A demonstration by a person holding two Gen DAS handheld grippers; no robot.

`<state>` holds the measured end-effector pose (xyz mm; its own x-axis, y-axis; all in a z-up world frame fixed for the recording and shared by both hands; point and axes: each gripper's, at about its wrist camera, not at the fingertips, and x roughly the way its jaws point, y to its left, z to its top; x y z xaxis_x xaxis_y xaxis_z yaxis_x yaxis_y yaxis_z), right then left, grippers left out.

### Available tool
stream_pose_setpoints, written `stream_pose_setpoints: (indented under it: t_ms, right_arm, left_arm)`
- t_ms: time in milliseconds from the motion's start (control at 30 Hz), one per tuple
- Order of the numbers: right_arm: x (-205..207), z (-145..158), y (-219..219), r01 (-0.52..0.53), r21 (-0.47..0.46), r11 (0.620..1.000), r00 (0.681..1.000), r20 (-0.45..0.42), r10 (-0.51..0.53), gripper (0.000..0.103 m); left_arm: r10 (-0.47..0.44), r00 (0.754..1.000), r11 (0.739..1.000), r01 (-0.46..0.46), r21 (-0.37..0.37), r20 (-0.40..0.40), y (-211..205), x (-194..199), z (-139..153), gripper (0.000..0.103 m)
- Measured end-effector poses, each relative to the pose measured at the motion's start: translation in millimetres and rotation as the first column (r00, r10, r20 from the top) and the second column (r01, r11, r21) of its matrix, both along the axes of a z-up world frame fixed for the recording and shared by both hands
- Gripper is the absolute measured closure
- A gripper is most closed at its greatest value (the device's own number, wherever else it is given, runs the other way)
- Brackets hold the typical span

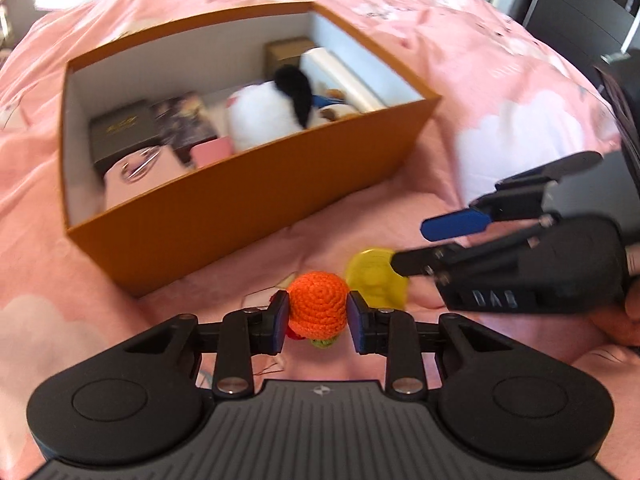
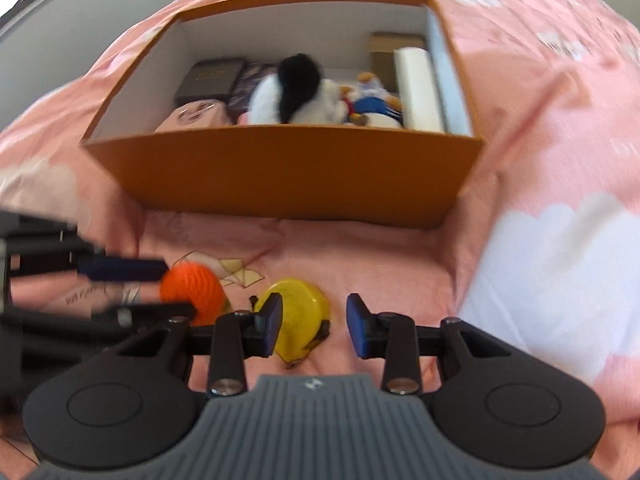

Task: Organize objects
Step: 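Grasp the orange crocheted ball with the left tool while the right grasps the yellow tape measure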

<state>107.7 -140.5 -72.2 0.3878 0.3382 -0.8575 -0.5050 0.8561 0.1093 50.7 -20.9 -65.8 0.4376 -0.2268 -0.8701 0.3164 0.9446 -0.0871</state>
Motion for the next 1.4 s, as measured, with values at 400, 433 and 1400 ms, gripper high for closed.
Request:
stream_pose_setpoints:
  t_ms: [400, 433, 1400]
  right_arm:
    - [-17, -23, 35, -0.273, -0.230, 0.934, 0.956, 0.042, 0.290, 0.062]
    - [-18, -25, 37, -0.289, -0.241, 0.927, 0.951, 0.039, 0.307, 0.060]
    - [-14, -14, 34, -0.312, -0.305, 0.900, 0.924, 0.121, 0.362, 0.051]
  left_arm:
    - [0.062, 0.997, 0.997, -0.064, -0.045, -0.047, 21, 6, -10, 0.069]
    - [0.063, 0.997, 0.997, -0.065, -0.047, -0.049, 22, 7, -10, 0.069]
    - [0.057, 0.998, 0.988, -0.061, -0.142, -0.032, 29, 8, 3, 0.073]
